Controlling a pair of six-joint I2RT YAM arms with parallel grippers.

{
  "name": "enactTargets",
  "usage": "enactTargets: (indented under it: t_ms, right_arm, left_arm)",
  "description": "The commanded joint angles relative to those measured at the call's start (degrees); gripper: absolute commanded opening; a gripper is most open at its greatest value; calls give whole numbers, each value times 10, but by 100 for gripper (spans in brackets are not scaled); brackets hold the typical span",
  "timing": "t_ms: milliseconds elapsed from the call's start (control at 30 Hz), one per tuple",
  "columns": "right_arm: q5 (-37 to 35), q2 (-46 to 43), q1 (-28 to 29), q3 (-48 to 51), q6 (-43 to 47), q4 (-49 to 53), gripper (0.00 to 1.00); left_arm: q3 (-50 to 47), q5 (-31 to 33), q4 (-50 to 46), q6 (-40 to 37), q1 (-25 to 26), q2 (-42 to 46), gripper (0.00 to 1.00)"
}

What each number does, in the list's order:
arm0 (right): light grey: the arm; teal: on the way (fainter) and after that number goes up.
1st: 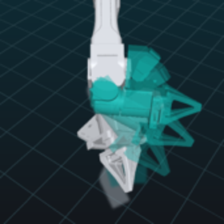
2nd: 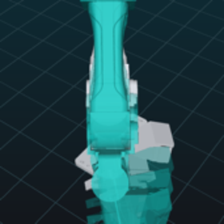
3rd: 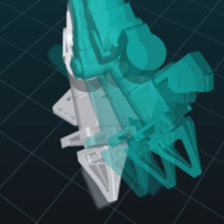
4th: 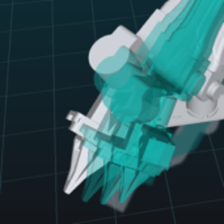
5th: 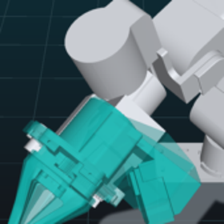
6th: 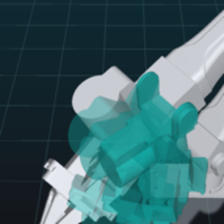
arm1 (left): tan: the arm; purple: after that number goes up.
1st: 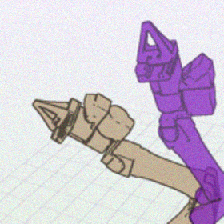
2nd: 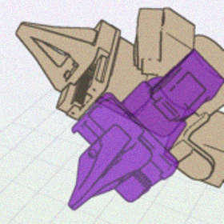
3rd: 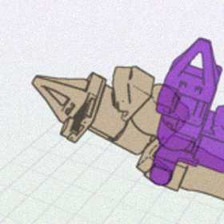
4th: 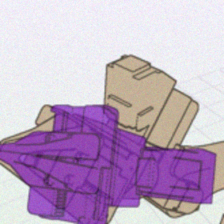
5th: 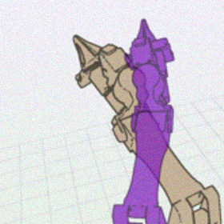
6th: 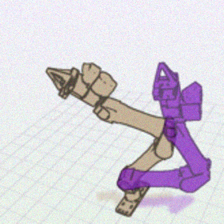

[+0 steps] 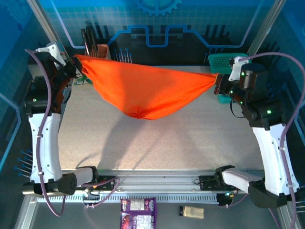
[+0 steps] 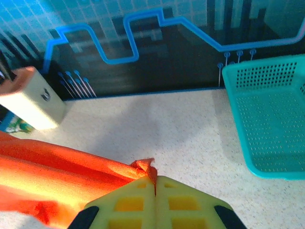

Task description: Fold the inside-out t-shirt

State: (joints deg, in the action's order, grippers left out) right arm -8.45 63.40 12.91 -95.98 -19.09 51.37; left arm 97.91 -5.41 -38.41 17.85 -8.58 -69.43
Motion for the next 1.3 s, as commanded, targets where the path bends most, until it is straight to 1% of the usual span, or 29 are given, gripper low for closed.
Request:
enactTargets:
  t_ms: [0, 33, 133, 200, 267, 333, 367, 400, 433, 467, 500, 533, 567, 633, 733, 833, 933, 1000, 1100, 1200, 1267]
  right_arm:
    - [2, 7, -13, -22, -19, -21, 0]
    - [-2, 23, -19, -22, -25, -16, 0]
    - [29, 85, -50, -13, -38, -9, 0]
    - [35, 123, -65, 2, -43, -17, 0]
    - [32, 171, -83, 27, -53, -32, 0]
    - [13, 205, -96, 49, -63, -40, 0]
    - [-1, 222, -100, 54, -68, -35, 0]
    - [-13, 231, -102, 56, -70, -28, 9]
    - [-16, 237, -103, 61, -70, -23, 22]
    - [-11, 237, -102, 71, -67, -22, 33]
    - [-2, 233, -101, 83, -64, -27, 36]
    - [7, 228, -99, 98, -59, -38, 39]
    - [19, 224, -97, 112, -54, -48, 41]
    - [52, 226, -94, 131, -44, -64, 44]
    - [123, 255, -86, 145, -26, -80, 46]
    - [164, 303, -67, 140, -8, -83, 46]
    - [214, 349, -41, 137, -1, -115, 47]
    - [259, 381, -24, 128, 5, -141, 47]
    - [303, 438, 2, 98, 10, -170, 48]
    - [319, 501, 26, 57, 8, -187, 48]
    - [329, 551, 37, 21, 1, -189, 48]
  left_arm:
    - [50, -13, 2, 7, -7, -32, 0]
    - [57, -29, 5, 10, -7, -58, 0]
    - [94, -83, 0, 18, -1, -159, 0]
    - [133, -90, -15, 6, 15, -237, 0]
    - [202, -90, -52, -9, 28, -342, 0]
    - [285, -87, -106, -10, 35, -438, 0]
    - [329, -86, -135, -11, 40, -480, 5]
    - [358, -77, -157, -14, 47, -505, 16]
    - [382, -68, -176, -22, 57, -522, 23]
    - [388, -64, -188, -33, 68, -525, 28]
    - [380, -56, -189, -44, 79, -517, 32]
    - [358, -45, -183, -51, 91, -500, 37]
    - [327, -41, -171, -55, 102, -480, 39]
    - [262, -48, -148, -53, 123, -438, 42]
    - [143, -60, -112, -49, 160, -377, 43]
    - [39, -57, -103, -29, 191, -328, 42]
    - [-83, -50, -57, -7, 229, -266, 42]
    - [-162, -44, -26, 16, 255, -231, 44]
    - [-268, -36, 16, 59, 289, -193, 45]
    - [-348, -38, 57, 95, 313, -179, 44]
    - [-380, -40, 73, 112, 325, -181, 43]
